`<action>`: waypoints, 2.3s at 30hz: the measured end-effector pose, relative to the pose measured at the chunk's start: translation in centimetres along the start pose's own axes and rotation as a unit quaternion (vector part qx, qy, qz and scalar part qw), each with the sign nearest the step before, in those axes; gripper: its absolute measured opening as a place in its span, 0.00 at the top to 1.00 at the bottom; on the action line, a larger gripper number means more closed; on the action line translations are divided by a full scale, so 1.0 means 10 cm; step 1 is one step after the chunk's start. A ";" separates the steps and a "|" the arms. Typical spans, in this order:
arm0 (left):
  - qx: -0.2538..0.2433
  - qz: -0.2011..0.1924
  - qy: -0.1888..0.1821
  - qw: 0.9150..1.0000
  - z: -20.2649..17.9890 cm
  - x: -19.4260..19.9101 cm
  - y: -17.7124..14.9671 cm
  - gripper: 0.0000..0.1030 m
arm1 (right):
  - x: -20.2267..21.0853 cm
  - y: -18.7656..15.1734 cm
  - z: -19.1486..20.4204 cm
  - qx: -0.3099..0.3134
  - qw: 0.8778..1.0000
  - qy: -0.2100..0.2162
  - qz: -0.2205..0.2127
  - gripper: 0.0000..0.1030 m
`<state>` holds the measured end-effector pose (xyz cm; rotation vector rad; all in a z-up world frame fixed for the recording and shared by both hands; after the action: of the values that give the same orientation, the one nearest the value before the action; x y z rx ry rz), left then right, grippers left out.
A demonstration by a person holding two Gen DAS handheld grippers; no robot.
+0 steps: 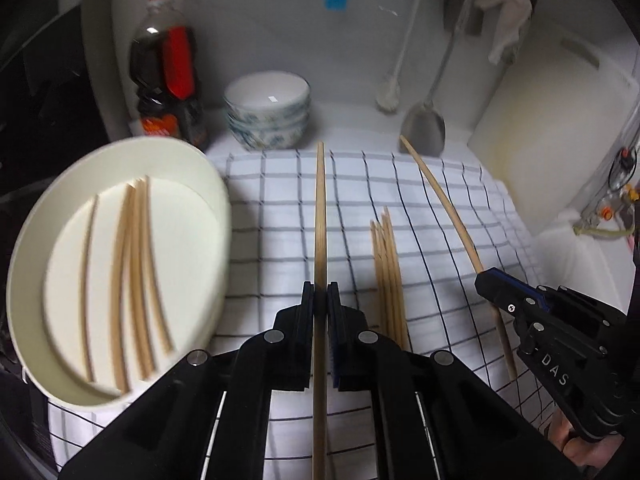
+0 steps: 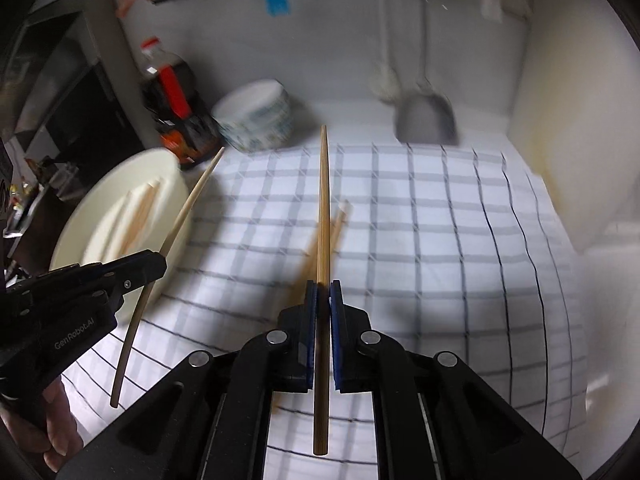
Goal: Organize utensils
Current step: 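Carry both held chopsticks over the white dish, then open the left tool into the dish while the right tool releases its chopstick, then withdraw both open tools from the dish toward the remaining chopsticks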
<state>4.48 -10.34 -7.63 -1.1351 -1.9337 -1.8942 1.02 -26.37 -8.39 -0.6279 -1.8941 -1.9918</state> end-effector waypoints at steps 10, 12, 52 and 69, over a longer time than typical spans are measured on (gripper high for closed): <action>0.040 -0.027 0.080 0.996 1.16 0.28 0.29 0.93 | -0.32 0.39 1.06 0.032 0.997 0.073 -0.009 0.94; 0.046 -0.022 0.096 0.994 1.42 0.26 0.28 0.93 | -0.45 0.40 1.30 0.042 0.995 0.087 -0.003 0.94; 0.110 0.050 0.154 0.981 2.56 0.02 -0.06 0.26 | -1.25 0.09 2.24 0.065 0.988 0.078 0.115 0.67; 0.108 0.026 0.157 0.981 2.29 0.45 0.01 0.19 | -0.73 0.16 2.10 0.059 0.992 0.078 0.081 0.54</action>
<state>9.76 12.42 -8.26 -0.7643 -1.8572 -1.6696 10.00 -6.08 -10.31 -0.5586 -1.7924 -1.7610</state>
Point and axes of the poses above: each gripper's, at about its wrist camera, not at the fingertips, and x roughly against the way its jaws point, z to its left, y to its top, the point moved 4 cm from there along -x, roughly the way its jaws point, and after that the axes turned 12 degrees about -z, right-handed, at the moved point
